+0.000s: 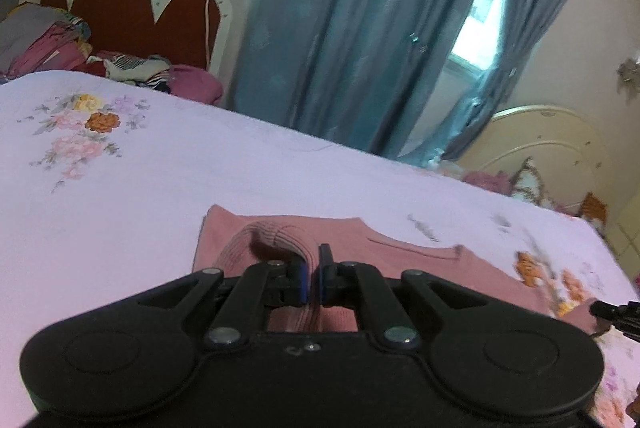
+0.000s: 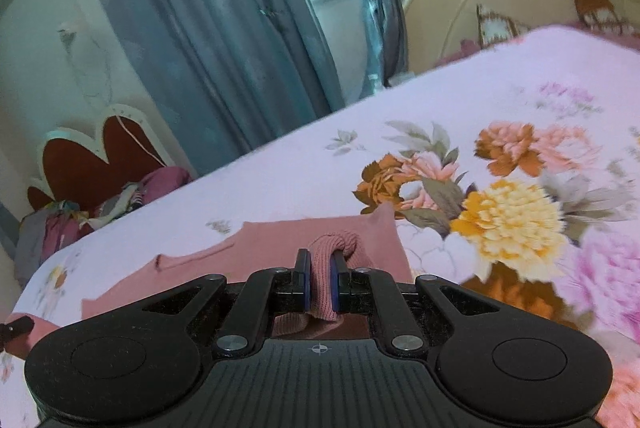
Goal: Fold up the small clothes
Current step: 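Lift the held hem and fold it toward the collar with both tools, then open both tools to release the hem and withdraw them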
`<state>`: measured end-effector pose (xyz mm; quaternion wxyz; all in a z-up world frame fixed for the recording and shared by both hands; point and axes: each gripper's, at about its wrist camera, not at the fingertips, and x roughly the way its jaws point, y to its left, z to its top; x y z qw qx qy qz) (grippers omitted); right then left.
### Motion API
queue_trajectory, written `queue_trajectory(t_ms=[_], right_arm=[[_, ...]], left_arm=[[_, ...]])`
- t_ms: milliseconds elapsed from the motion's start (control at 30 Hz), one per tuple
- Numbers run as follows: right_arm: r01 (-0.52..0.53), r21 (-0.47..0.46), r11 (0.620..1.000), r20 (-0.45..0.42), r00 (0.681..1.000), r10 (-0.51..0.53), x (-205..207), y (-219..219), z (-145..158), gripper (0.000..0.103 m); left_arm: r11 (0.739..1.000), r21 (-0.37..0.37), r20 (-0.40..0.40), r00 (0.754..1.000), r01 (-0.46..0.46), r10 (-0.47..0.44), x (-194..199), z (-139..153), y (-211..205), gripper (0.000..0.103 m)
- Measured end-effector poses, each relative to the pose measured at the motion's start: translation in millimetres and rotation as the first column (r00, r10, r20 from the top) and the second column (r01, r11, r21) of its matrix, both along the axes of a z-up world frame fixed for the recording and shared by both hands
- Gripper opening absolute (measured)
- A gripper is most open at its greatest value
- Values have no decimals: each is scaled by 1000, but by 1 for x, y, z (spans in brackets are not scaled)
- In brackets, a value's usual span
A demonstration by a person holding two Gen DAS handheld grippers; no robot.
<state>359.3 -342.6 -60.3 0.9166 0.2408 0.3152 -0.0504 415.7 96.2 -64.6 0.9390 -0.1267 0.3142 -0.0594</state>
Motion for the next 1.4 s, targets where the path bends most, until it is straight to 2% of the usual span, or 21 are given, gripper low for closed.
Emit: queue_trajectory(t_ms=[200,267,300,333,400,433,500,533,567,600,667,800,1033,1067,1100,1167,1200,1300,1333,1367,1400], right_arm=[[22,43,999,-75,997,-18,44,-15,-39,9],[27,66,997,-108,994,-20,55,-19,-51,9],[30,70,997,-115,993,-21,58,-22,-56,9],[27,83,996,-122,992,-17,61,-24,-58,9],[22,105,994,-121,993,-9,64,-29,-60,11],[17,100,995,-111,994,-6,65,-31,-58,17],[19,65,998,-77,997,-14,63,-34,-50,75],[13,48,999,-51,999,-11,63,-35,-46,79],[-6,31,999,-32,999,7,62,-36,-43,79],[-27,13,1000,-28,999,28,65,-37,-42,79],[-64,-2,998,-24,998,64,67,-37,-42,79],[-150,-56,987,-56,988,147,77,-30,-52,79],[-253,-108,961,-97,965,243,92,-17,-72,79],[-270,-115,956,-100,961,259,94,-15,-73,75],[-293,-122,948,-110,954,281,96,-14,-75,62],[-335,-125,934,-135,938,319,100,-12,-78,51],[-349,-135,927,-144,933,330,102,-11,-80,51],[-392,-162,905,-168,915,367,107,-8,-86,48],[-405,-168,899,-171,910,378,107,-7,-87,42],[-412,-172,895,-170,907,385,108,-6,-86,22],[-418,-172,892,-168,905,391,108,-5,-84,12]], left_arm=[[996,81,-63,998,-23,28,40,-30,-12,5],[994,111,-106,994,-20,32,49,-40,-16,6],[992,124,-129,991,-15,31,54,-44,-18,8],[990,143,-146,989,-17,38,57,-47,-18,15],[985,172,-146,988,-21,46,58,-48,-15,22],[985,171,-146,988,-21,46,58,-46,-11,26],[988,150,-134,990,-26,47,55,-39,-3,43],[989,142,-121,991,-30,48,53,-36,2,60],[990,138,-101,994,-38,52,50,-31,8,71],[990,134,-82,995,-39,50,49,-29,13,72],[991,131,-68,997,-26,35,48,-25,19,72],[988,144,-107,994,52,-37,61,-36,14,69],[956,240,-153,979,168,-133,86,-64,-19,67],[952,250,-165,976,178,-139,91,-67,-21,66],[949,254,-178,974,187,-144,95,-71,-22,65],[946,244,-215,963,213,-161,101,-77,-22,58],[948,231,-224,960,220,-168,102,-79,-22,57],[948,209,-230,954,241,-192,104,-79,-19,40],[947,202,-227,952,250,-203,103,-78,-20,26],[945,196,-222,951,261,-217,102,-77,-20,16],[943,197,-216,950,267,-224,100,-76,-22,16]])
